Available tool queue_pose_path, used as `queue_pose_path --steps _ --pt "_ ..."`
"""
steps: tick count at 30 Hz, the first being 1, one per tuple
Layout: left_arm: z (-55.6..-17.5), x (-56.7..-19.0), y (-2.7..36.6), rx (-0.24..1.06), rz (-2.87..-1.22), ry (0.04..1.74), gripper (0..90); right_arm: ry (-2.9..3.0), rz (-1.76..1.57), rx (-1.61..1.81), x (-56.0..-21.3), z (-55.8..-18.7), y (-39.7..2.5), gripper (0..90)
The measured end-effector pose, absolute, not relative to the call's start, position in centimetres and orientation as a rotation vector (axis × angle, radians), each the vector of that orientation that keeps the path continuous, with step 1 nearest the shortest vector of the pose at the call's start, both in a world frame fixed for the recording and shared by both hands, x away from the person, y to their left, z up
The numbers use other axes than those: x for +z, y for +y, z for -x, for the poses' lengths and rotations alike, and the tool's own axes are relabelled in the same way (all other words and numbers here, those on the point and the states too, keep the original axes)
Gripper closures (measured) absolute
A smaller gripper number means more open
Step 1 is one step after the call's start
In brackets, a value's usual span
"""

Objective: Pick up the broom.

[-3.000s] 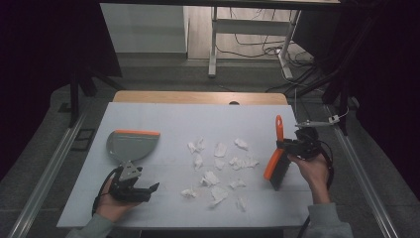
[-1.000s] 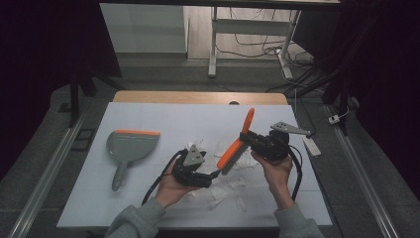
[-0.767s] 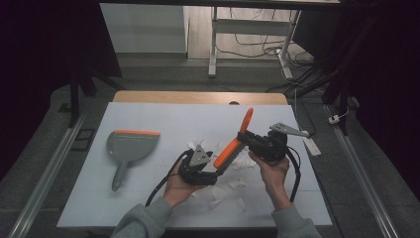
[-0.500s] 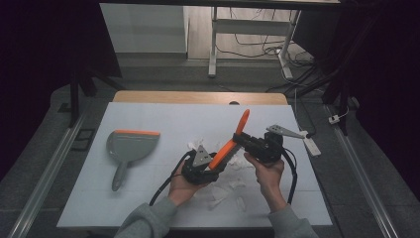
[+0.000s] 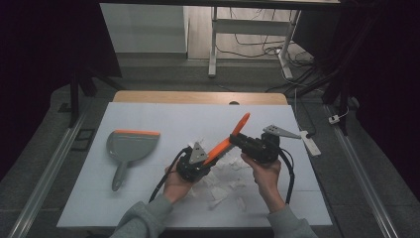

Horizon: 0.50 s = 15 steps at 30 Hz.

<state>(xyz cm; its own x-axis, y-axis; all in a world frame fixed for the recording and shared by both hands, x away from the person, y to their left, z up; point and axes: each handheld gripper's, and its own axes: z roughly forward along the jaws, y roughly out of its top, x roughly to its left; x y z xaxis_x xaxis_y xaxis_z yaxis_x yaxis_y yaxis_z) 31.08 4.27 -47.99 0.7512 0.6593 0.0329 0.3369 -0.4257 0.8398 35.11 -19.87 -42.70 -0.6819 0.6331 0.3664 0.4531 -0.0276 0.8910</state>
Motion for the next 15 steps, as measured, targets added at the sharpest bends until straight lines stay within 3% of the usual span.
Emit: queue_pose_path --steps 6,15 --pt "-31.0 -46.6 6.6 0.441 -2.074 0.732 78.0 2.115 -1.022 1.762 -41.6 -34.4 -20.3 49.2" --pt "-30.8 -44.6 10.1 0.43 -2.09 0.695 78.4 2.196 -0.907 1.652 -40.4 -33.7 -21.0 43.4"
